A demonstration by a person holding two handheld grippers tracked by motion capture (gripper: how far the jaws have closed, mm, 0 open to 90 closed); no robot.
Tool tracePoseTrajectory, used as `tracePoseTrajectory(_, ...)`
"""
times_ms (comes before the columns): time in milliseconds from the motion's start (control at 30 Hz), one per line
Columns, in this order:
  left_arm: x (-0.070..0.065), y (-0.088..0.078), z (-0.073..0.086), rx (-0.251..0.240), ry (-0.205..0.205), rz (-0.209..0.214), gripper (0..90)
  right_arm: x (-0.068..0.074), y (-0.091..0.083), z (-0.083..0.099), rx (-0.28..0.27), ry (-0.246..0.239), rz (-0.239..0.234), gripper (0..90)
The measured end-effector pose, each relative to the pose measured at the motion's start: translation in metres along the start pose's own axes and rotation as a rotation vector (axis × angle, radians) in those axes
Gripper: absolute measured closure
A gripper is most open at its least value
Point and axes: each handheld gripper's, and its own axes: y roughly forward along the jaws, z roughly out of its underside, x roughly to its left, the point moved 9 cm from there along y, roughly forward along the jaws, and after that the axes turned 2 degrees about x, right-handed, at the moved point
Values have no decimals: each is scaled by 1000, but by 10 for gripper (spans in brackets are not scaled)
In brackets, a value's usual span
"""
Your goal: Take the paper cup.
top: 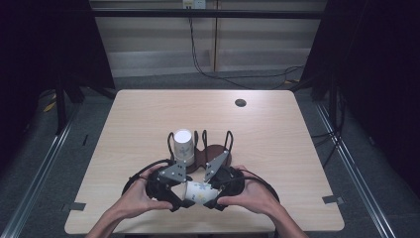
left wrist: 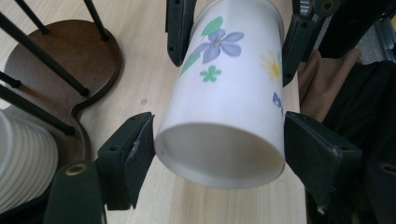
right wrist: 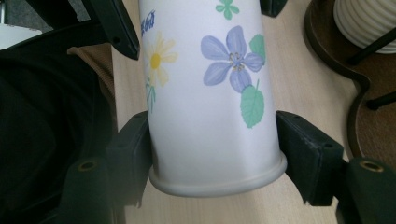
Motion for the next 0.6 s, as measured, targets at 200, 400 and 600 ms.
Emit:
tracePoseTrajectory(200, -2, 0, 1, 0, 9, 10, 330, 2, 0, -2, -6, -9, -7, 312)
tracePoseTrajectory(400, -4, -1, 0, -17, 14, 24, 355, 1, 0, -1, -20, -6, -5, 274)
tracePoseTrajectory(600, -4, -1, -1, -20, 12, 26, 365, -1, 0, 0, -62, 10, 0, 224)
